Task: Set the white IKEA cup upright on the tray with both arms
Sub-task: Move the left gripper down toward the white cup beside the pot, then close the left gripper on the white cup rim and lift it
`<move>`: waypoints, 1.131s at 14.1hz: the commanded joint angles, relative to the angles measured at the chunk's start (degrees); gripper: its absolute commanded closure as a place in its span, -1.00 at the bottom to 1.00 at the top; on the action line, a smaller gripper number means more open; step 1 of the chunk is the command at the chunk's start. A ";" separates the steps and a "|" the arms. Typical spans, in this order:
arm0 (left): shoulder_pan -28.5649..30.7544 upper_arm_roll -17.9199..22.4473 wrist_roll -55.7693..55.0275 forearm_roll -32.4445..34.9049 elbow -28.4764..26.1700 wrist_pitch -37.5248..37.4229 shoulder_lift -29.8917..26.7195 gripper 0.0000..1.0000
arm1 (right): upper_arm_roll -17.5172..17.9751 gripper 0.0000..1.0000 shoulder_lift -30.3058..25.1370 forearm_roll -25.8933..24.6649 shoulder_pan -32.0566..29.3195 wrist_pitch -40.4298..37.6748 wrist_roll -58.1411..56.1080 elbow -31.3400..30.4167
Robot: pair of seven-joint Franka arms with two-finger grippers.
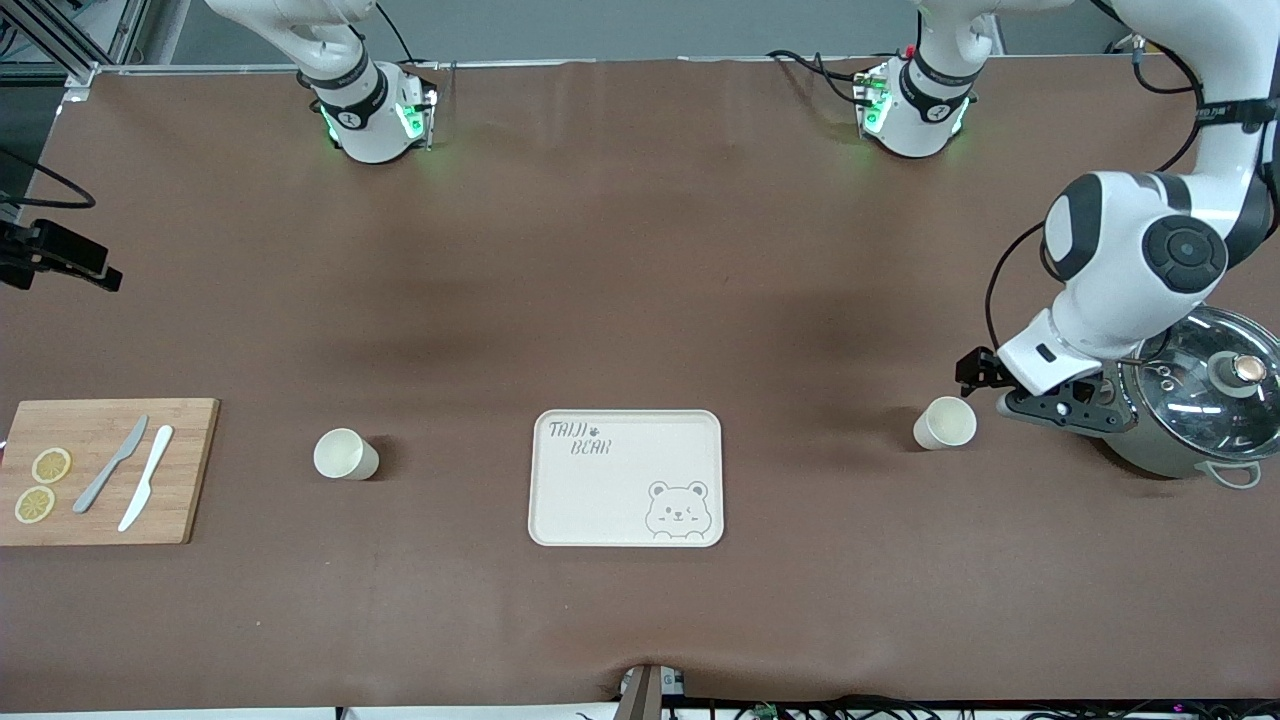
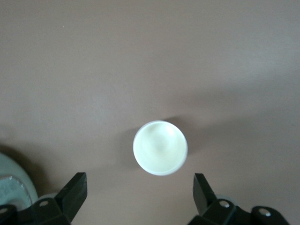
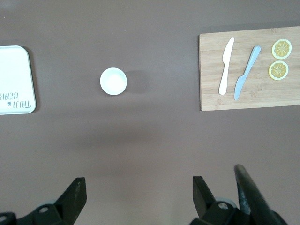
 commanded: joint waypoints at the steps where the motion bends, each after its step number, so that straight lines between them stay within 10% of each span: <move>1: 1.99 -0.45 2.70 0.07 -2.91 7.97 2.65 -1.00 | 0.14 -1.00 0.06 -0.95 -0.32 0.05 0.50 0.46; 16: 1.38 -0.45 2.71 0.25 -3.53 20.21 11.97 -1.00 | 0.05 -1.00 0.33 -12.99 2.84 1.02 -1.16 0.28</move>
